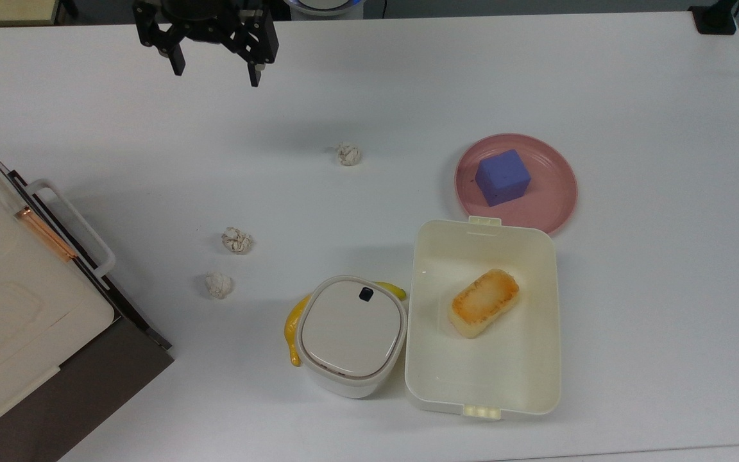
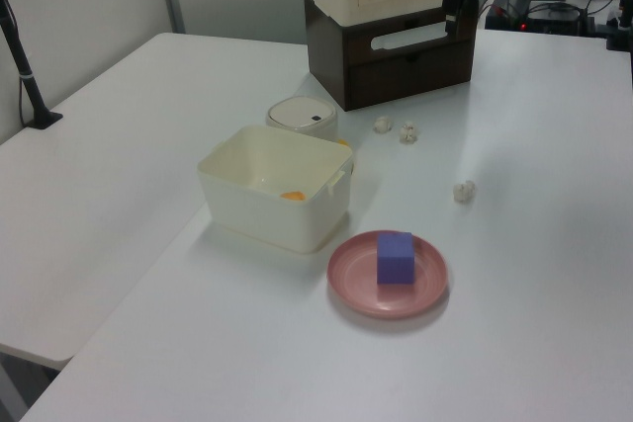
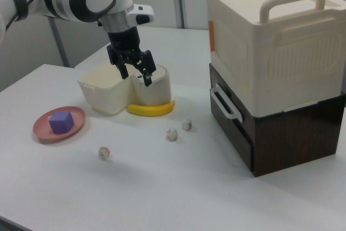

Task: Put the cube on the table
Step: 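Move the gripper over the purple cube on the pink plate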

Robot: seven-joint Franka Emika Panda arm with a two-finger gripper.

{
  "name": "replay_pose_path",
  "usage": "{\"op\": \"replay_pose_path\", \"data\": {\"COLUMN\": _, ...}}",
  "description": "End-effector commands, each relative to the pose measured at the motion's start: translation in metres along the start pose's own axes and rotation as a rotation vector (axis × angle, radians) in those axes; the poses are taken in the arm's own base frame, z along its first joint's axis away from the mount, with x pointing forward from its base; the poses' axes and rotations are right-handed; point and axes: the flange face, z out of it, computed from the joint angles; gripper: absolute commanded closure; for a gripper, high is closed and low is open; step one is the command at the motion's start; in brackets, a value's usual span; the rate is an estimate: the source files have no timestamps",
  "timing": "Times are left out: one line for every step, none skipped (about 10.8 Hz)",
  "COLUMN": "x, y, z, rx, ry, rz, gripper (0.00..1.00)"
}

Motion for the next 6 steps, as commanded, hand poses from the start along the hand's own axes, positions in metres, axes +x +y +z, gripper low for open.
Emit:
{"op": "replay_pose_path", "data": {"x": -0.002, "y": -0.052, "z": 0.028, "rx": 0.016, "ry": -0.086, "rz": -0.087, "gripper": 0.0}}
{"op": "replay_pose_path", "data": {"x": -0.002, "y": -0.05, "z": 0.029, "rx": 0.015, "ry": -0.085, "rz": -0.086, "gripper": 0.0}}
{"op": "replay_pose_path", "data": {"x": -0.001, "y": -0.048, "z": 0.027, "rx": 0.016, "ry": -0.082, "rz": -0.085, "gripper": 0.0}}
{"op": "replay_pose_path", "data": {"x": -0.001, "y": -0.042, "z": 0.026, "rx": 0.014, "ry": -0.081, "rz": -0.079, "gripper": 0.0}}
{"op": "replay_pose_path", "data": {"x": -0.001, "y": -0.039, "z": 0.025, "rx": 0.012, "ry": -0.079, "rz": -0.079, "gripper": 0.0}}
{"op": "replay_pose_path", "data": {"x": -0.001, "y": -0.041, "z": 0.024, "rx": 0.011, "ry": -0.079, "rz": -0.081, "gripper": 0.0}}
